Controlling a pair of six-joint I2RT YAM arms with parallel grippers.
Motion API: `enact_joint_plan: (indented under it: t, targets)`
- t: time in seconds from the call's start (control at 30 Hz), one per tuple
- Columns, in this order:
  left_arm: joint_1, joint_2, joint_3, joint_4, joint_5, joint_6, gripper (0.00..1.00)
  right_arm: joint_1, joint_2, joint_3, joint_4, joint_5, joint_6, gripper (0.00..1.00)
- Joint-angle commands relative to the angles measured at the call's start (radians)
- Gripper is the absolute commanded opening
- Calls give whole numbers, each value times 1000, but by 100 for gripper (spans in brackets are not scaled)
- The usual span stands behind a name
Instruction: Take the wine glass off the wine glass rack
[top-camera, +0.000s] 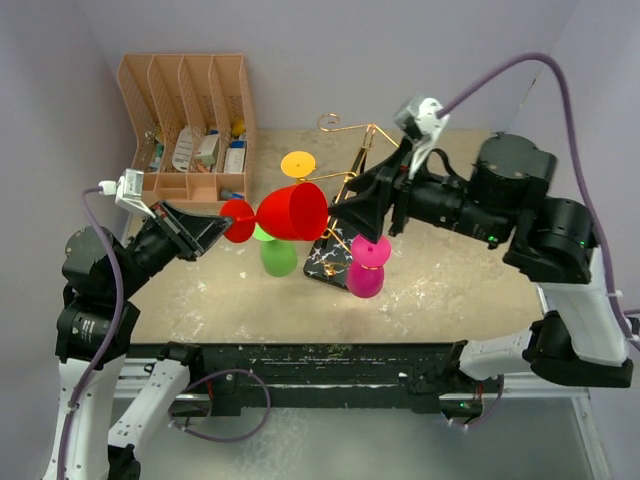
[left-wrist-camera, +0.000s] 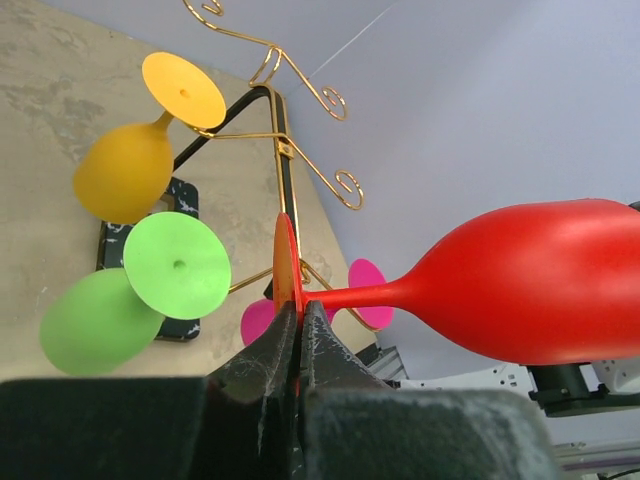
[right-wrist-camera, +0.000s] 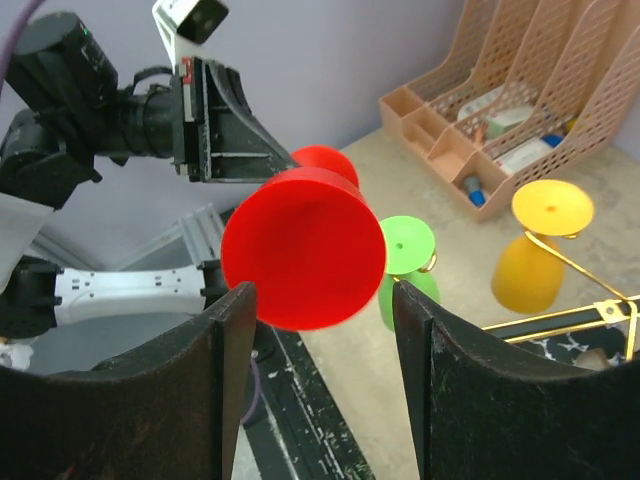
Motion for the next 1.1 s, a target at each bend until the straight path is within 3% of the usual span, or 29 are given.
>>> enact_joint_plan:
  t: [0.0,0.4,0.77,1.07]
  targets:
    - [-3,20,48,41,33,56,0,3,59,-11,9,-91,22,60]
    - [-2,31,94,56,54,61,0,3,104,-16,2,37,-5,57]
    - [-3,29,73,72,56,52,0,3,-3,-53,25,125,-2,54]
    - [-3,33,83,92,75,46,0,3,-13,-101,63,81,-3,54]
